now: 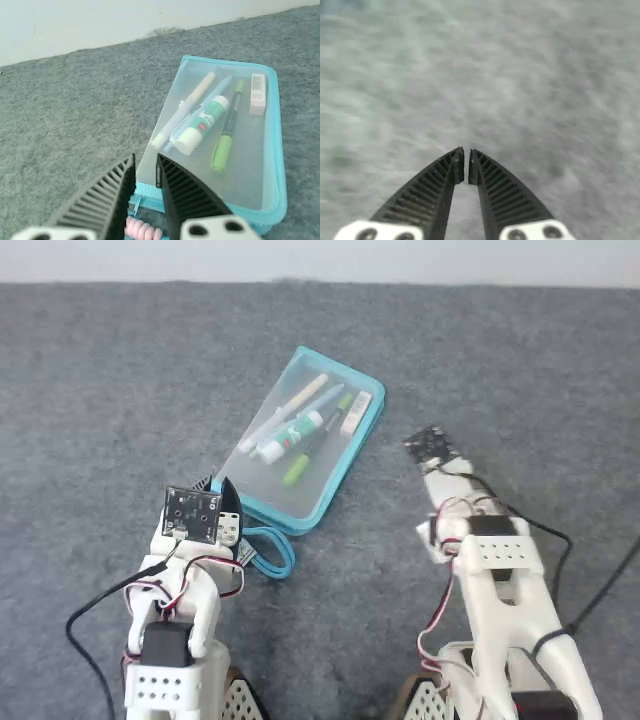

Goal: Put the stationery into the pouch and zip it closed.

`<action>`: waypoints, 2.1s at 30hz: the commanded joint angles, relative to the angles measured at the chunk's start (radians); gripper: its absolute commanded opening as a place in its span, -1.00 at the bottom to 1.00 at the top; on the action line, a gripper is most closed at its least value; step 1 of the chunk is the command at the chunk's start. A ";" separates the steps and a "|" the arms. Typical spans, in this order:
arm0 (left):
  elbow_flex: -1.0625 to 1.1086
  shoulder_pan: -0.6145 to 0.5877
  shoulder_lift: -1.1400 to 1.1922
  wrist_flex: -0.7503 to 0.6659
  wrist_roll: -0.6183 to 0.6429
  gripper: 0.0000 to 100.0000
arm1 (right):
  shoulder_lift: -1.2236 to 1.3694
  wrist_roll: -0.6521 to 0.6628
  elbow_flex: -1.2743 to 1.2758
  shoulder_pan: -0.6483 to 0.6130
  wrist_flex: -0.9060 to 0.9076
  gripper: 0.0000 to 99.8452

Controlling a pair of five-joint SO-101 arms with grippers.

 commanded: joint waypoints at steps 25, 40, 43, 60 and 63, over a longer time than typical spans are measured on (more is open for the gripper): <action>-0.079 -0.416 -0.021 -0.167 0.138 -0.87 | -0.015 -0.382 -0.241 -0.707 -0.025 -0.71; -0.077 -0.413 -0.021 -0.167 0.137 -0.87 | 0.179 -0.377 -0.209 -0.785 -0.168 -0.52; -0.077 -0.413 -0.021 -0.167 0.137 -0.87 | 0.246 -0.376 -0.212 -0.782 -0.211 -0.52; -0.067 -0.402 -0.021 -0.169 0.133 -0.87 | 0.271 -0.374 -0.236 -0.409 -0.165 -0.92; -0.058 -0.356 -0.021 -0.166 0.130 -0.87 | 0.271 -0.374 -0.239 -0.278 -0.125 -0.99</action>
